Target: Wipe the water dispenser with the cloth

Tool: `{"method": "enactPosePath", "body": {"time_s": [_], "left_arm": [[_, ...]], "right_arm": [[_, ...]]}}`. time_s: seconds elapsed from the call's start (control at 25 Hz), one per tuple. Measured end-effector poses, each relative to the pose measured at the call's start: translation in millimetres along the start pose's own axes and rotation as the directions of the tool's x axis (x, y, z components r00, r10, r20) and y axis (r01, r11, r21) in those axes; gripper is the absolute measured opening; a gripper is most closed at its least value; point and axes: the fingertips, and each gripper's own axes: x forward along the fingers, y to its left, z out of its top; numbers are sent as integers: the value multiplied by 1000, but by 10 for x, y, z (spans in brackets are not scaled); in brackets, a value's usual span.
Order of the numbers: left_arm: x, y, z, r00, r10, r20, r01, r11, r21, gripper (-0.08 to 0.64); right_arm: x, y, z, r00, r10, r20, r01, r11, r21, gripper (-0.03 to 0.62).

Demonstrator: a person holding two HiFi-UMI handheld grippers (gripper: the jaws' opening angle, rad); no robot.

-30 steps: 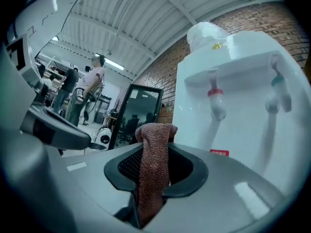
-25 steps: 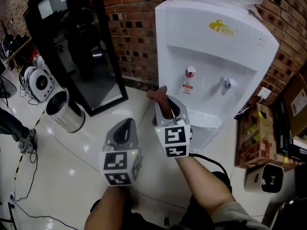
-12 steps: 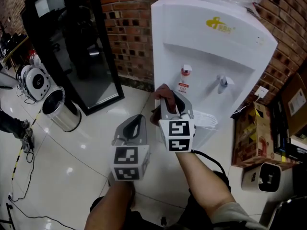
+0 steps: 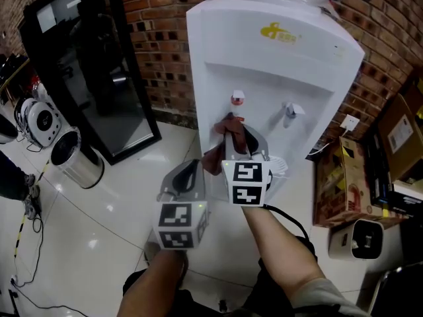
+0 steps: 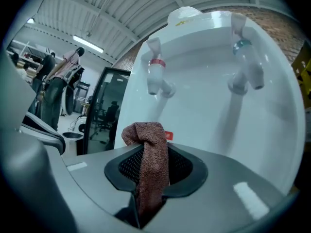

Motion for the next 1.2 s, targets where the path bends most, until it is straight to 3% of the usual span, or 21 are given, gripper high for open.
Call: {"method": "enactPosePath", "body": {"time_s": [0.4, 0.88, 1.2], "left_arm": [[121, -330, 23, 998, -57, 16, 57, 998, -8, 0], [292, -663, -16, 994, -107, 27, 107, 994, -9, 0], [267, -683, -33, 993, -113, 26, 113, 993, -13, 0]], "right_arm": [[-321, -473, 58, 995, -96, -10, 96, 995, -21, 112], [-766, -1008, 5, 984, -176, -34, 170, 975, -140, 112], [-1149, -1285, 91, 977, -212, -2, 206, 952, -227, 112]]}}
